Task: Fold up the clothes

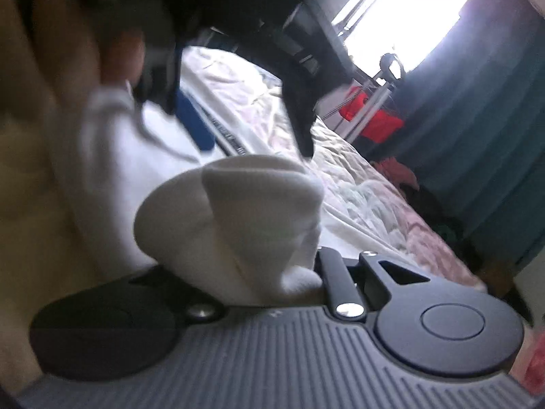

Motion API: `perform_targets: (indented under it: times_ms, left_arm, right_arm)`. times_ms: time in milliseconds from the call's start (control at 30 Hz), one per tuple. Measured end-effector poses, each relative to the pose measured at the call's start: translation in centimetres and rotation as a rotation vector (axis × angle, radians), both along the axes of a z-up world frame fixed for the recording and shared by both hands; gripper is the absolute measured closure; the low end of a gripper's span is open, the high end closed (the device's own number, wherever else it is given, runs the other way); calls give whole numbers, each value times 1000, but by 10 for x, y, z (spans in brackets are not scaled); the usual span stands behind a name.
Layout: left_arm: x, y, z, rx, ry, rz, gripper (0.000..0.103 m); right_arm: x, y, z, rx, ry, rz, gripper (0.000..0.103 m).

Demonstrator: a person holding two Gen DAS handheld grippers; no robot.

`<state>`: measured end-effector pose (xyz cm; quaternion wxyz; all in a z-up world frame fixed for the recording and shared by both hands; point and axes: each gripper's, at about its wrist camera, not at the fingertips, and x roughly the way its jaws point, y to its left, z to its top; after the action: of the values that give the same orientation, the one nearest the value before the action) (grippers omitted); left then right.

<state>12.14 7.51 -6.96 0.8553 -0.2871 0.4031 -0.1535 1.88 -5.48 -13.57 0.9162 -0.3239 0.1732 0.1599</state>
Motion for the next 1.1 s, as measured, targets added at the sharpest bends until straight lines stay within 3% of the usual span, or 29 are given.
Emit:
perform_targets:
  times_ms: [200, 367, 433, 600, 667, 733, 800, 867, 933, 1000, 1067, 1100]
  left_arm:
    - [31, -18, -24, 9, 66, -63, 32]
    - [46, -19, -22, 30, 54, -66, 76]
    - [48, -17, -16, 28, 25, -75, 82]
    - [44, -3, 22, 96, -97, -75, 83]
    - [44, 0, 26, 160, -127, -69, 83]
    - [51, 7, 15, 170, -93, -50, 83]
    - [59, 15, -1, 155, -36, -31, 83]
    - [64, 19, -12, 132, 4, -22, 82]
    - [65, 21, -14, 126, 8, -28, 80]
    - [64, 22, -10, 135, 3, -26, 73]
    - [59, 26, -8, 142, -3, -2, 54]
    - [56, 28, -8, 138, -2, 10, 50]
  right_arm:
    - [-8, -7, 1, 1, -13, 8, 91]
    - [-11, -6, 7, 33, -19, 0, 90]
    - [-12, -5, 12, 73, -16, -4, 90]
    - [-3, 3, 29, 174, -27, 70, 87]
    - [4, 4, 31, 237, 49, 113, 84]
    - [12, 4, 34, 299, 126, 155, 76]
    - [28, 9, 36, 374, 246, 203, 53]
    - [28, -1, 39, 450, 332, 231, 37]
    - [27, -10, 47, 525, 397, 238, 29]
    - [20, -20, 60, 615, 438, 235, 30]
    - [12, -38, 76, 719, 444, 217, 31]
    - [6, -50, 81, 754, 428, 200, 31]
